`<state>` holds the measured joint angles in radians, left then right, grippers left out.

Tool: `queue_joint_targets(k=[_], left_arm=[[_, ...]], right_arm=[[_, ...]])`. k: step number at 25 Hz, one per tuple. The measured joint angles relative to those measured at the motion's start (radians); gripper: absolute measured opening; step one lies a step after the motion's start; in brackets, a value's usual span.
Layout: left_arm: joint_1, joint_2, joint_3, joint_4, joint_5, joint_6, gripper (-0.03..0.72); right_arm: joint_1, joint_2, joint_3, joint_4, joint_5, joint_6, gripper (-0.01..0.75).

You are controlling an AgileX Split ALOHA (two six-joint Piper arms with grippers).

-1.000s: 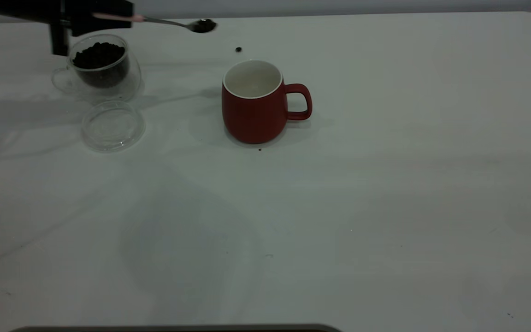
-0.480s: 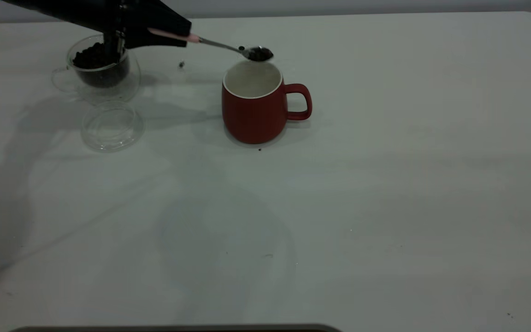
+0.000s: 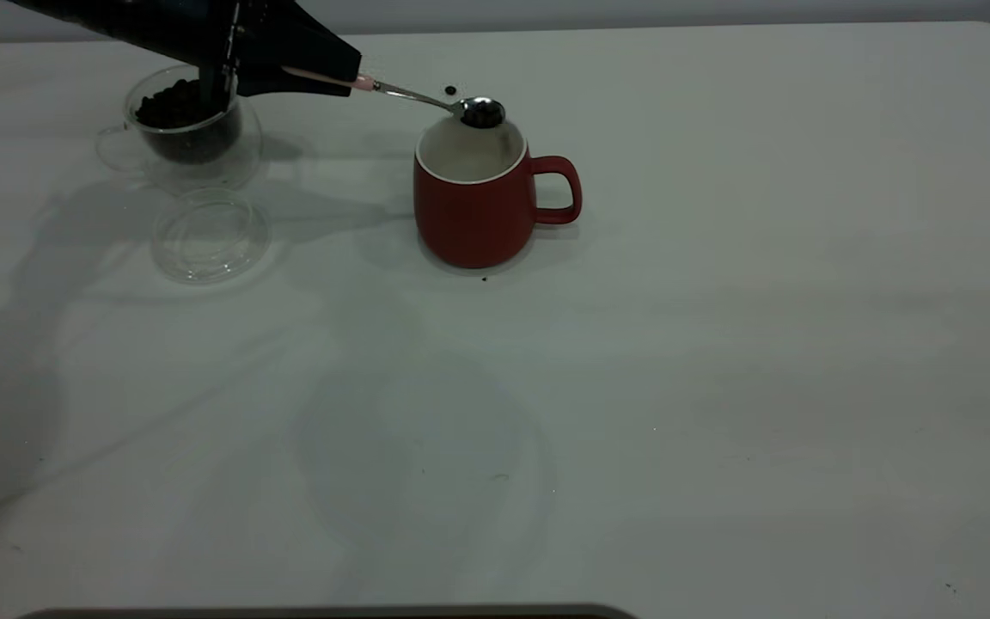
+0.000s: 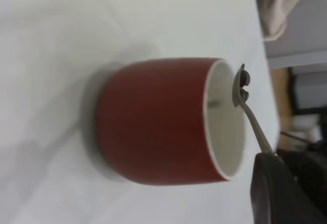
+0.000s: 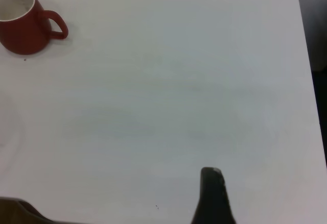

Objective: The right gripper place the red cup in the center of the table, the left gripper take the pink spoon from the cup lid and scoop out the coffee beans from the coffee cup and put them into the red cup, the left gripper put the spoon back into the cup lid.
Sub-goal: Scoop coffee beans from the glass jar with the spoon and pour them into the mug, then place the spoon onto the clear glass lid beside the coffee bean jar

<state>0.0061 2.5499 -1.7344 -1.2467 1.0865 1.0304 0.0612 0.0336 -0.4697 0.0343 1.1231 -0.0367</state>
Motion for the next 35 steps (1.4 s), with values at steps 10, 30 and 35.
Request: queue_joint_targets(k=[10, 30, 35], left_arm=[[-0.003, 0.0, 0.0, 0.007, -0.023, 0.497, 0.115], [0.207, -0.308, 0.0, 0.233, 0.083, 0.102, 0.115], [0.336, -0.307, 0.076, 0.303, 0.083, 0.057, 0.115]], right_arm=[[0.0, 0.0, 0.0, 0.0, 0.0, 0.0, 0.59], [0.0, 0.0, 0.0, 0.0, 0.0, 0.0, 0.59], [0.0, 0.0, 0.0, 0.0, 0.0, 0.0, 0.59]])
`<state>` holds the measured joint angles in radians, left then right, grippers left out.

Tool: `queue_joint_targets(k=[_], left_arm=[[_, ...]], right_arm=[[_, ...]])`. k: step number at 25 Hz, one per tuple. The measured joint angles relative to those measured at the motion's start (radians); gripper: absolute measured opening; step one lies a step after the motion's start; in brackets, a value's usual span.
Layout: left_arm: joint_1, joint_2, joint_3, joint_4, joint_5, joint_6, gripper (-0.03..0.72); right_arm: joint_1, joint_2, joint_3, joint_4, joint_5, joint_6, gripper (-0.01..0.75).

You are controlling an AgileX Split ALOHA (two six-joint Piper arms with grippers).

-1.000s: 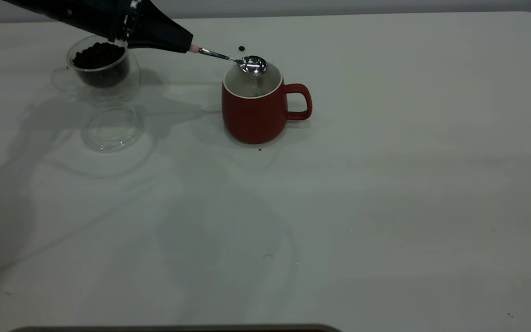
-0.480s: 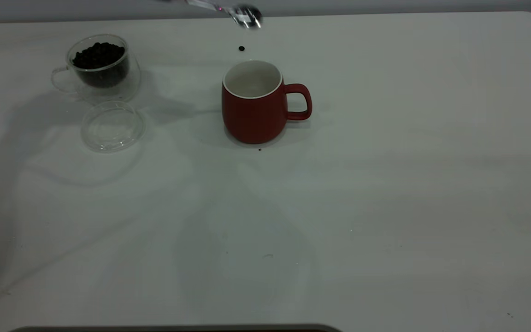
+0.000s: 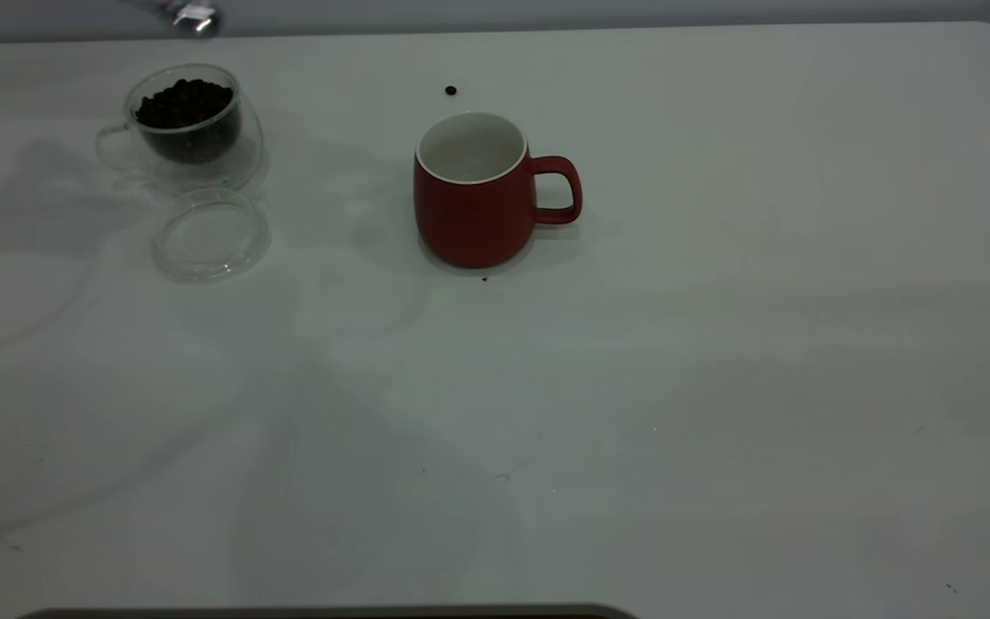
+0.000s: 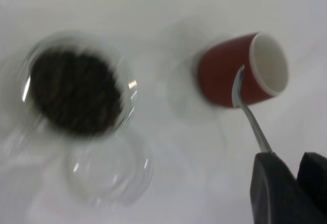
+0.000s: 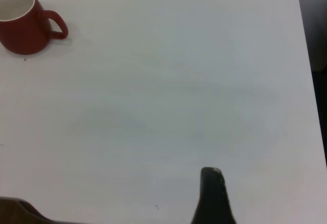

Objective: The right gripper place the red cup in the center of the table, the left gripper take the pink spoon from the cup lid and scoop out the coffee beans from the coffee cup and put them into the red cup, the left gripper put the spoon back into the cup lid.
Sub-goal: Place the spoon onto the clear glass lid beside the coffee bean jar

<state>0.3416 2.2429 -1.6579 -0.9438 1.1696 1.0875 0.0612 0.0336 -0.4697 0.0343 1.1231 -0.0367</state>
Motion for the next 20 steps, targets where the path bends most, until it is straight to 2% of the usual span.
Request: queue_joint_targets(k=[6, 13, 20], left_arm=[[0.112, 0.059, 0.084, 0.016, -0.001, 0.015, 0.115], [0.098, 0.169, 0.085, -0.004, -0.007, 0.013, 0.115], [0.092, 0.257, 0.085, -0.061, -0.061, 0.028, 0.115]], right_arm=[[0.0, 0.0, 0.0, 0.0, 0.0, 0.0, 0.59], [0.0, 0.0, 0.0, 0.0, 0.0, 0.0, 0.59], [0.0, 0.0, 0.0, 0.0, 0.0, 0.0, 0.59]])
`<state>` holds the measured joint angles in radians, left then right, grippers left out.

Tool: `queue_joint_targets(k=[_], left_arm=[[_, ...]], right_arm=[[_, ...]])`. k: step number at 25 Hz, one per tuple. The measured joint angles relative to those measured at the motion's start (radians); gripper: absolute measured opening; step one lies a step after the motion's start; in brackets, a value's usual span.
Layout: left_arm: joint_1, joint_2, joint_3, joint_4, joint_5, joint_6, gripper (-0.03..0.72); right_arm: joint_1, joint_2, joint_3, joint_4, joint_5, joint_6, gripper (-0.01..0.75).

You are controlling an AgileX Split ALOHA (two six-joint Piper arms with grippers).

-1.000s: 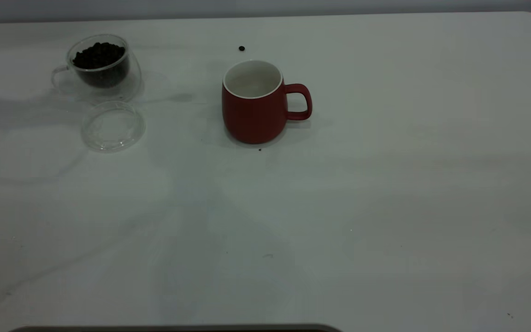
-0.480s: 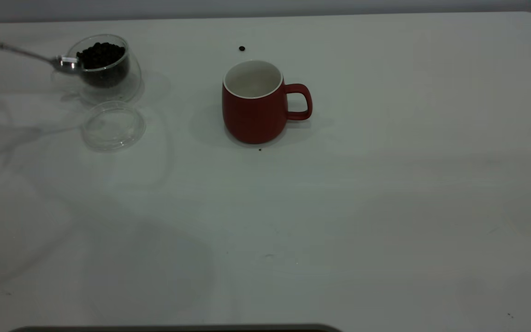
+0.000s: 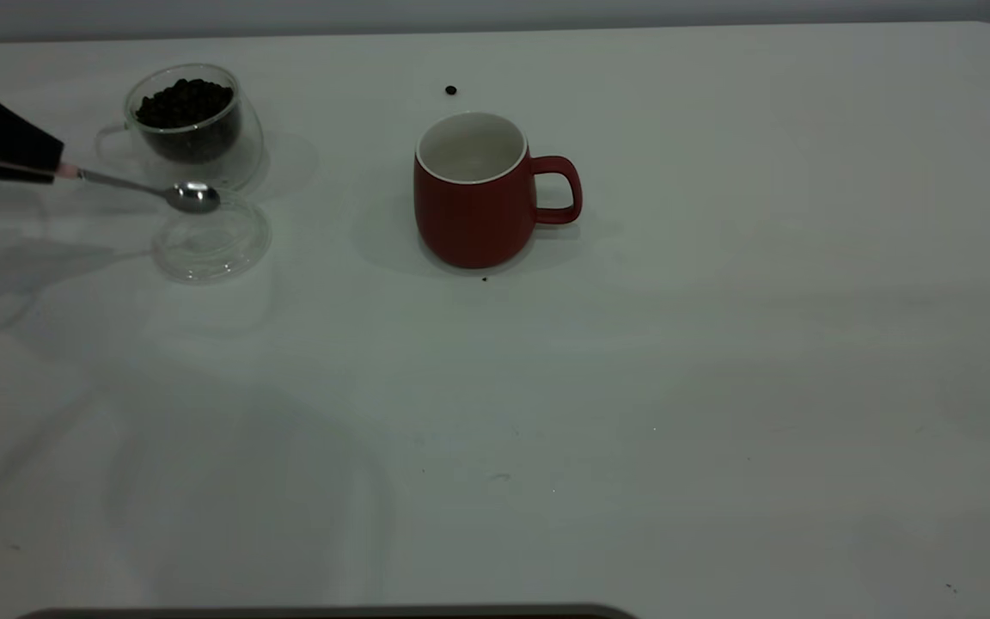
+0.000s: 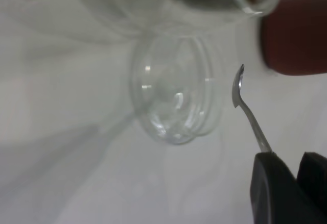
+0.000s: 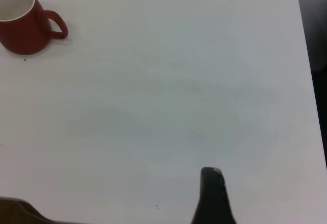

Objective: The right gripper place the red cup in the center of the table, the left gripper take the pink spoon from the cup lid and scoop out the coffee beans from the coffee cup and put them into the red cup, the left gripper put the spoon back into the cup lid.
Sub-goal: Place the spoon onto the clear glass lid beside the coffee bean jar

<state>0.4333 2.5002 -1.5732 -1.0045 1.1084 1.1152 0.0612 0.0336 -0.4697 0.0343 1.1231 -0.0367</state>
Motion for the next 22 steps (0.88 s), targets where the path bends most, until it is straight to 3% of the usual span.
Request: queue_joint_targets(k=[22], left_arm=[[-0.033, 0.105, 0.0, -0.077, -0.067, 0.004, 0.138]], right_arm=[[0.0, 0.0, 0.0, 0.0, 0.0, 0.0, 0.59]])
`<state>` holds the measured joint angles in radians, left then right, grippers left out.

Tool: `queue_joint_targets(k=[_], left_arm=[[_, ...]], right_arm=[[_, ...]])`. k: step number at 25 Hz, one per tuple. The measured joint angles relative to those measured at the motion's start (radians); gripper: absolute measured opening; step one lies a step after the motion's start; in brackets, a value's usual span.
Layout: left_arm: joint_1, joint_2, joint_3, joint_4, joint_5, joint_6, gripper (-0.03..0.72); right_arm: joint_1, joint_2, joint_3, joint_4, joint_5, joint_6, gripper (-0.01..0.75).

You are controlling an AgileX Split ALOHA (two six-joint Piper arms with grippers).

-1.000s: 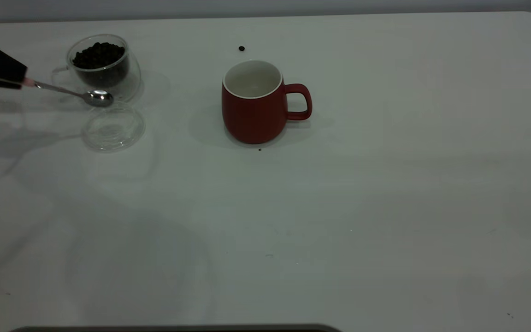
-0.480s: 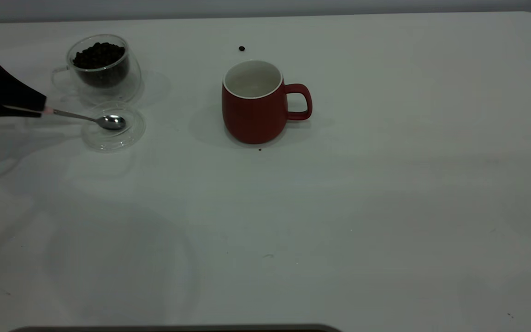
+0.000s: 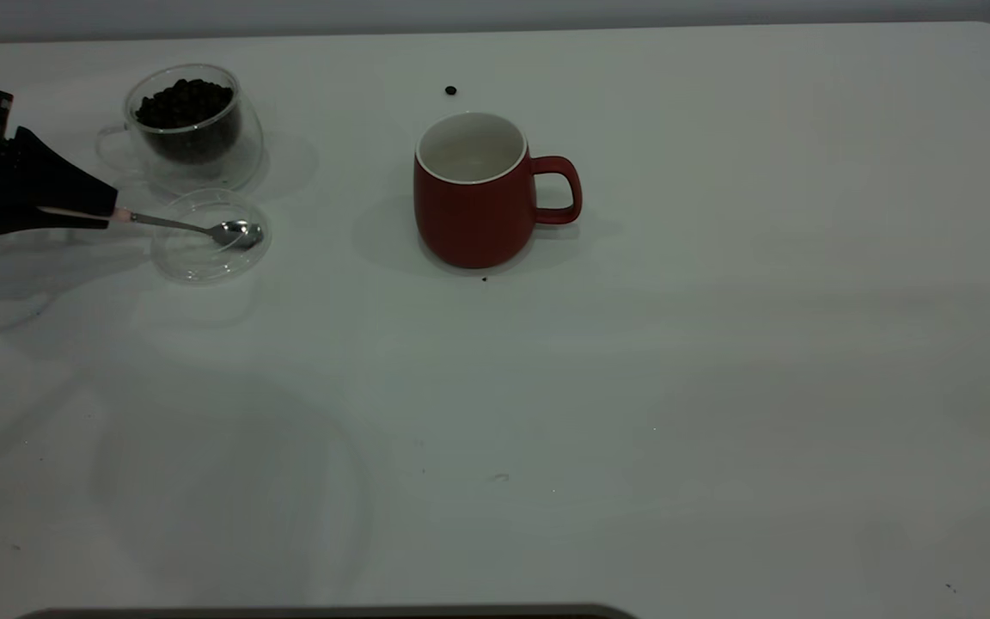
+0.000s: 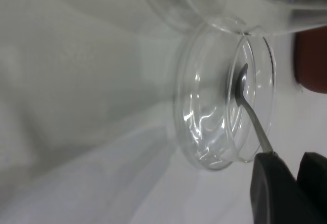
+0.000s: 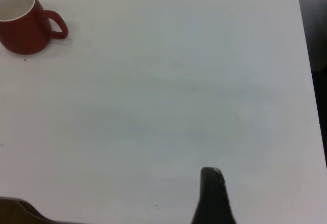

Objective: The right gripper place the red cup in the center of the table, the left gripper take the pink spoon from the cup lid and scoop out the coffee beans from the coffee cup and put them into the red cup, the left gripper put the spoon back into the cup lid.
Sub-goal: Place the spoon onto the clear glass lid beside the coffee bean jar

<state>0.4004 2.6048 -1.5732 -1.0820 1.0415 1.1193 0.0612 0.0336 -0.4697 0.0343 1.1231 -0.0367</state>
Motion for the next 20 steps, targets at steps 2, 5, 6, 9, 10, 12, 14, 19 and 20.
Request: queue_joint_targets(k=[2, 5, 6, 9, 10, 12, 14, 19, 20], left_arm=[[0.0, 0.0, 0.0, 0.001, -0.007, -0.005, 0.184], [0.0, 0.0, 0.0, 0.002, -0.01, -0.022, 0.305], [0.0, 0.0, 0.0, 0.002, -0.01, -0.027, 0.35], [0.0, 0.0, 0.0, 0.002, -0.01, -0.038, 0.458], [0.001, 0.0, 0.0, 0.002, -0.011, -0.04, 0.486], [0.006, -0.002, -0.004, 0.004, -0.013, -0.041, 0.52], [0.021, -0.01, -0.02, 0.008, -0.016, -0.044, 0.535], [0.065, -0.054, -0.064, 0.011, -0.002, -0.102, 0.538], [0.071, -0.073, -0.071, 0.012, 0.012, -0.118, 0.538]], right_arm=[[0.0, 0.0, 0.0, 0.0, 0.0, 0.0, 0.59], [0.0, 0.0, 0.0, 0.0, 0.0, 0.0, 0.59], [0.0, 0.0, 0.0, 0.0, 0.0, 0.0, 0.59], [0.0, 0.0, 0.0, 0.0, 0.0, 0.0, 0.59], [0.0, 0.0, 0.0, 0.0, 0.0, 0.0, 0.59], [0.0, 0.0, 0.0, 0.0, 0.0, 0.0, 0.59], [0.0, 0.0, 0.0, 0.0, 0.0, 0.0, 0.59], [0.0, 0.0, 0.0, 0.0, 0.0, 0.0, 0.59], [0.0, 0.0, 0.0, 0.0, 0.0, 0.0, 0.59]])
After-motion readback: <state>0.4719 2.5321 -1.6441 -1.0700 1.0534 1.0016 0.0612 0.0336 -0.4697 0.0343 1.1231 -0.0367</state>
